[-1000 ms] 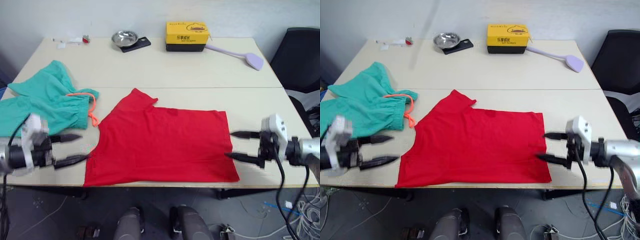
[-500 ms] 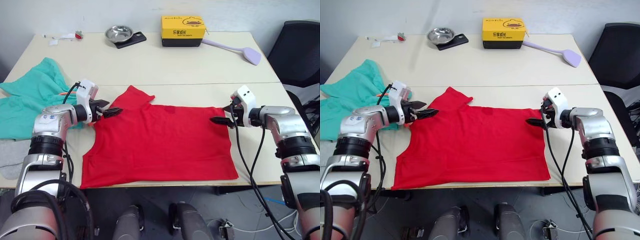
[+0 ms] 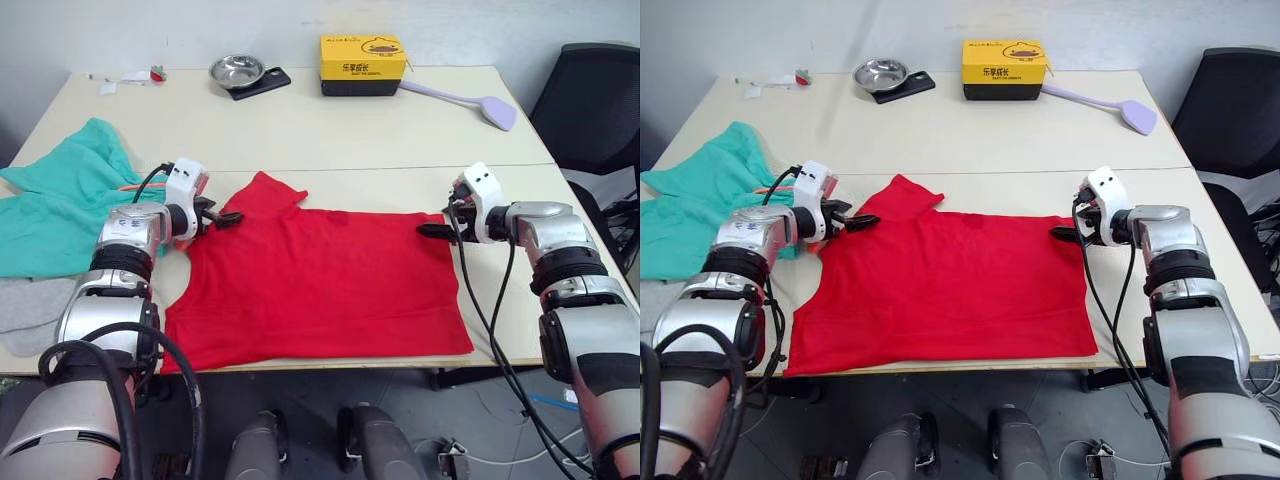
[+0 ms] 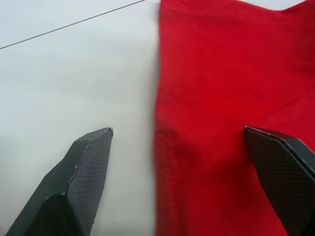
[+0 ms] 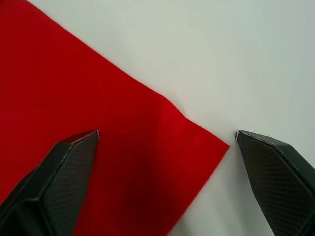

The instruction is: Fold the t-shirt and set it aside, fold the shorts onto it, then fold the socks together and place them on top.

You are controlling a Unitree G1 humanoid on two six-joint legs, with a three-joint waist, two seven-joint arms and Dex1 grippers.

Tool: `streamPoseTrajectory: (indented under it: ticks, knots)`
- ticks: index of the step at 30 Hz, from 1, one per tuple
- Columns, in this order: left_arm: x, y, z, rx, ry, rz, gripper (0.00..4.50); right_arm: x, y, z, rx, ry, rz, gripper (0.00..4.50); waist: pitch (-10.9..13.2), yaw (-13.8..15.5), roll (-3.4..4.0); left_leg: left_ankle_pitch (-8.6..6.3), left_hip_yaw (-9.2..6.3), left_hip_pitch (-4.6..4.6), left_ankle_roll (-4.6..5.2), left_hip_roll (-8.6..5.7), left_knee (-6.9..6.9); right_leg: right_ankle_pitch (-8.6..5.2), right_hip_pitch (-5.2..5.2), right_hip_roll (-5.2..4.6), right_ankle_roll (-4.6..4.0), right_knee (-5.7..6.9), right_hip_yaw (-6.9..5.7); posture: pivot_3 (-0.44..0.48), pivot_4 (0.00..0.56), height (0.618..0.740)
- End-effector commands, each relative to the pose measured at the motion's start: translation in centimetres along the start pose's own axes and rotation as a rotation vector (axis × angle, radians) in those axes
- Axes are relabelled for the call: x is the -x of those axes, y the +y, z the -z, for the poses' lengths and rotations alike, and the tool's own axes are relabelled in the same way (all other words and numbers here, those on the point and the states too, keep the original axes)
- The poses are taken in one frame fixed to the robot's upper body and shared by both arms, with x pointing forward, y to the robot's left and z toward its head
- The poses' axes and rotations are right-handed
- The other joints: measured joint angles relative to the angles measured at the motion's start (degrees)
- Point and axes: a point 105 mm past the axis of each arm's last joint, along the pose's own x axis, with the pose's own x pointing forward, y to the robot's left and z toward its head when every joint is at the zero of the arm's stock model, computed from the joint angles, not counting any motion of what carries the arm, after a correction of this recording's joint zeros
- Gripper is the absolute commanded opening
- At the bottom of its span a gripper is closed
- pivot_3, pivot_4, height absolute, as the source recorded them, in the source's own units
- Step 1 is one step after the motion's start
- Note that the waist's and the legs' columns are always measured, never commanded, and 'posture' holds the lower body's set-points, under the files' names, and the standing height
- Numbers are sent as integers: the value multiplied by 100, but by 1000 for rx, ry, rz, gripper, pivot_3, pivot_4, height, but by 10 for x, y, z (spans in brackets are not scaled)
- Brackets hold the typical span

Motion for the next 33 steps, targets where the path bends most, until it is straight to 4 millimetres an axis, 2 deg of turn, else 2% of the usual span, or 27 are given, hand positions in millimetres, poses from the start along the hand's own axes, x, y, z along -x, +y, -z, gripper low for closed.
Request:
streamPoseTrajectory:
  ticks: [1, 4, 6, 12, 15, 23, 33]
  knots:
    - [-2, -6, 0, 3, 3, 40, 4107, 3, -1, -10, -15, -44, -6, 3643, 0, 1, 0, 0, 0, 0, 0, 0, 1, 0, 0, 0, 0, 2, 0, 0, 150, 740]
    - [-2, -6, 0, 29, -14, 43, 3331, 4, -2, -8, -10, -48, -6, 2657, 0, 2, 0, 0, 0, 0, 0, 0, 1, 0, -1, -1, 0, 3, 0, 0, 150, 740]
    - [-1, -4, 0, 41, -34, 46, 2633, 5, -3, -7, -5, -60, -4, 1884, 0, 2, 0, 0, 0, -1, 0, 0, 1, 0, -1, -1, 0, 3, 0, 0, 150, 740]
    - [9, 2, -9, 67, -134, 58, 810, 10, -3, -14, 27, -134, -10, 0, 1, -20, -1, 0, 0, -2, 0, 1, 2, 0, -2, -1, 0, 4, 0, 0, 150, 740]
    - [16, 3, -9, 63, -158, 92, 17, 15, -5, -18, 40, -166, -10, 0, 0, -52, -1, 0, 0, -1, 0, 1, 1, 0, -2, 0, 0, 5, -1, 0, 150, 740]
    - [31, 4, -8, 41, -199, 166, 17, 28, -8, -14, 58, -201, -16, 0, 1, -91, -1, 0, -1, -2, -1, 1, 0, 0, -2, 0, 0, 6, -2, 0, 150, 740]
    - [41, 6, -8, -37, -235, 177, 17, 44, 3, -12, 113, -285, -79, 0, 1, -96, -1, -1, -2, 0, 0, 2, 2, 0, -1, 0, 0, 10, -1, 0, 150, 740]
